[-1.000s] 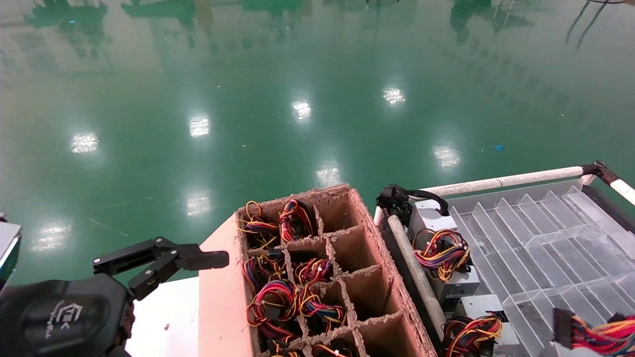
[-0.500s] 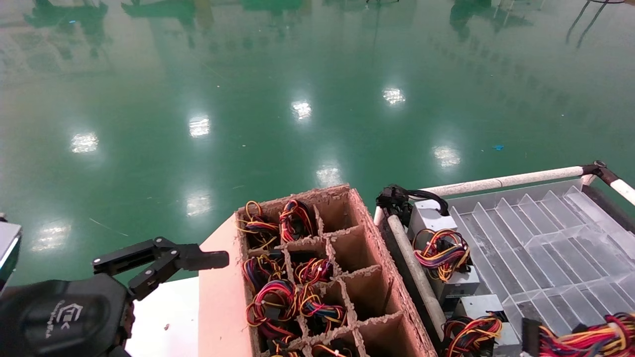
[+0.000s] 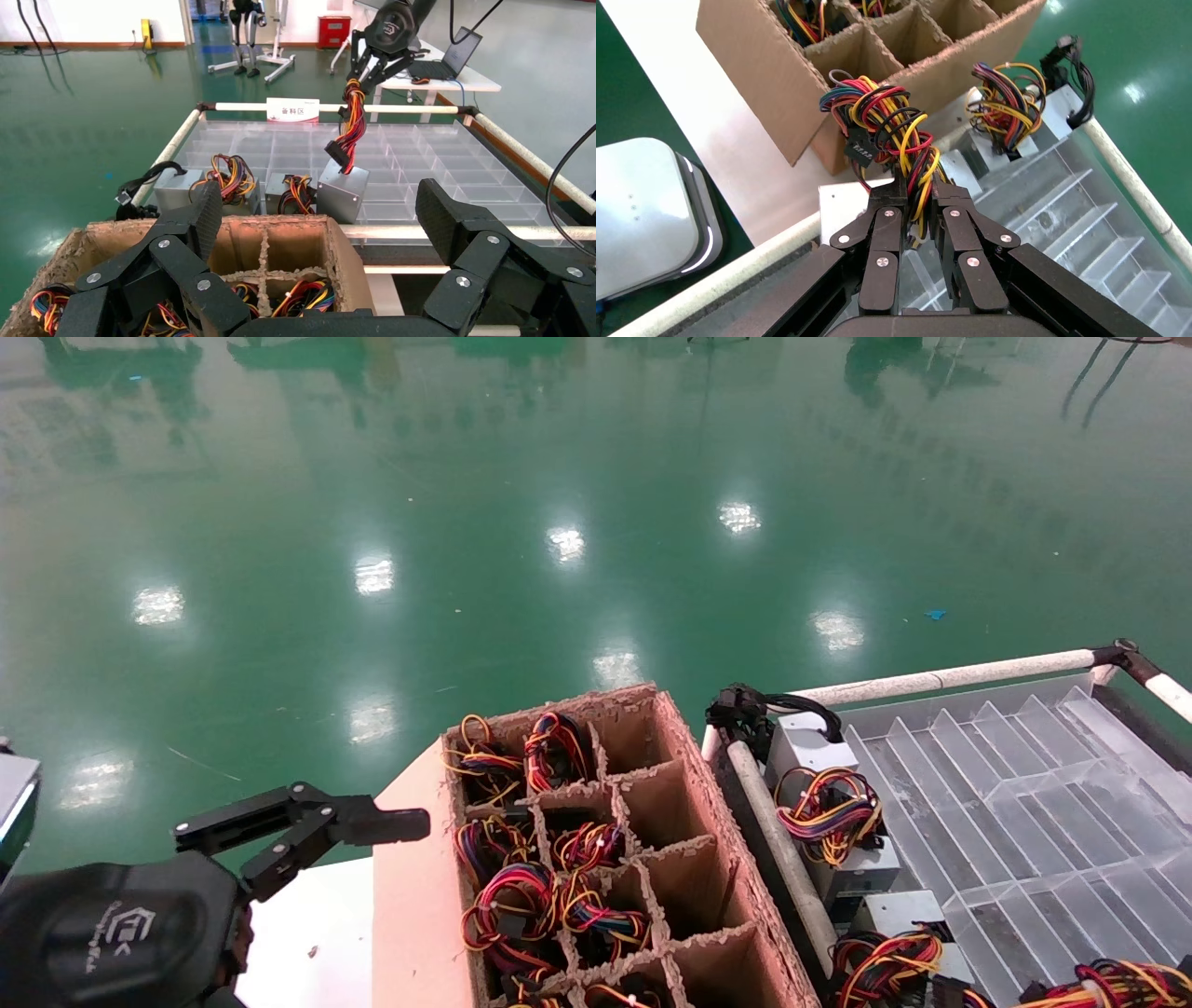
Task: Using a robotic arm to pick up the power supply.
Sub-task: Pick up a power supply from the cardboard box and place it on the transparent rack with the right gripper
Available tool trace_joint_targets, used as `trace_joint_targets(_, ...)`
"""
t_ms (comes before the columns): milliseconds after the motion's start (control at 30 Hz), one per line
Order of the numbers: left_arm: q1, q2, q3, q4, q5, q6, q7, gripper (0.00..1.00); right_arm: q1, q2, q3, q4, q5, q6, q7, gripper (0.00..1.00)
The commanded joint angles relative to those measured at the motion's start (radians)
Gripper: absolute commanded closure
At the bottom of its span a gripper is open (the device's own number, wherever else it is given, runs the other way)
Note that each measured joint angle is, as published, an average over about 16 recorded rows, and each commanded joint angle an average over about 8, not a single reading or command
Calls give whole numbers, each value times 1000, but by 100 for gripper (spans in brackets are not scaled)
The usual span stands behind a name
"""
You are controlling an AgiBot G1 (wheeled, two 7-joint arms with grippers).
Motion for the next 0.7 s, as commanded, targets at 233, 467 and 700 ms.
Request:
trace_joint_targets(233, 0, 0, 0, 0, 0, 0, 0, 0, 8, -33, 17, -1, -5, -41, 24, 100)
trace_joint_targets(467, 0, 0, 0, 0, 0, 0, 0, 0, 11, -40, 23, -3, -10, -57, 38, 100)
trace_joint_targets(700, 0, 0, 1, 0, 0, 0, 0, 0, -3, -35, 8, -11, -22, -24, 47, 100)
